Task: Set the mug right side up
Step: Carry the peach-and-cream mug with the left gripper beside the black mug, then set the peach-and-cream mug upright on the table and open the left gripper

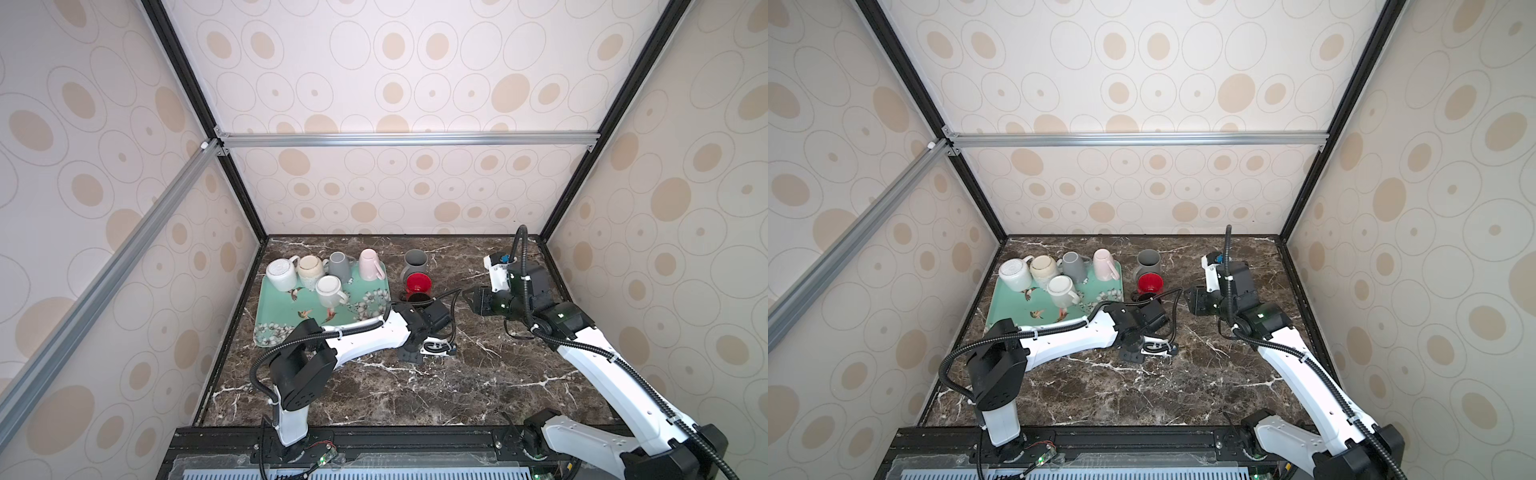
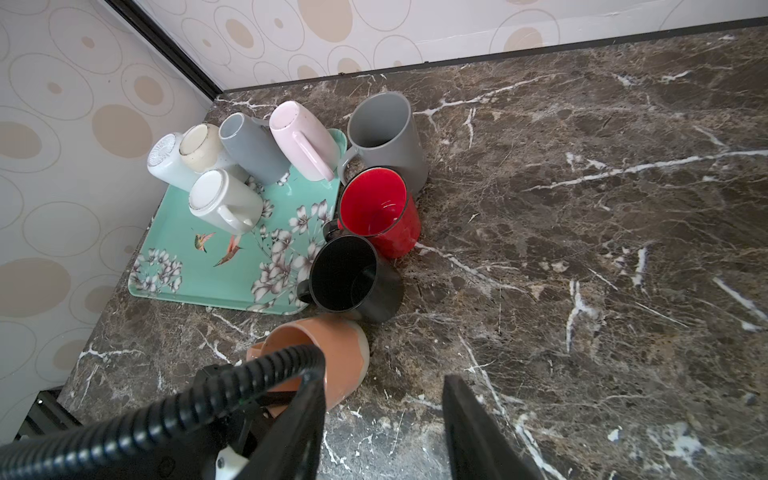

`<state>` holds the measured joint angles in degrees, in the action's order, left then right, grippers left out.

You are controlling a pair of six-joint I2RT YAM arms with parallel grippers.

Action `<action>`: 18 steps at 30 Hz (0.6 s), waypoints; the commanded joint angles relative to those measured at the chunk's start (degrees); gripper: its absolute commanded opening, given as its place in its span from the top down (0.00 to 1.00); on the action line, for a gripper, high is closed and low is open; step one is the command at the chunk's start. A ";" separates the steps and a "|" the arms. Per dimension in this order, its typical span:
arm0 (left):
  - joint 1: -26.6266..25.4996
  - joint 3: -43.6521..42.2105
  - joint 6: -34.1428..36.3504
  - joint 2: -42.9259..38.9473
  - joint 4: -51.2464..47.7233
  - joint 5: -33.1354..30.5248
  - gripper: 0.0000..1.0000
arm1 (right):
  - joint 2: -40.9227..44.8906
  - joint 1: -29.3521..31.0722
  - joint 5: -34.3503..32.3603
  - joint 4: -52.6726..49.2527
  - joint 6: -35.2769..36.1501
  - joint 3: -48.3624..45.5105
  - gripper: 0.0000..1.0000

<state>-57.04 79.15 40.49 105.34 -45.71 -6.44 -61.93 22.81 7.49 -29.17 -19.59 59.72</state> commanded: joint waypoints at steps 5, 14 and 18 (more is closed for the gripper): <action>0.70 2.58 2.42 -0.53 2.35 -2.70 0.76 | 0.15 -0.05 -0.37 -1.06 0.52 0.48 0.51; 0.68 2.80 2.54 -2.91 2.83 -3.58 0.64 | -0.34 -0.10 0.07 -0.76 0.26 0.79 0.51; 0.96 1.99 2.62 -6.63 7.06 -2.06 0.51 | -0.54 -0.06 0.07 -0.54 0.00 0.74 0.51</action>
<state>-56.73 79.81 41.82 103.33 -41.80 -9.34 -62.06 22.81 7.51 -29.19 -19.64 59.72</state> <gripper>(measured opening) 0.481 0.494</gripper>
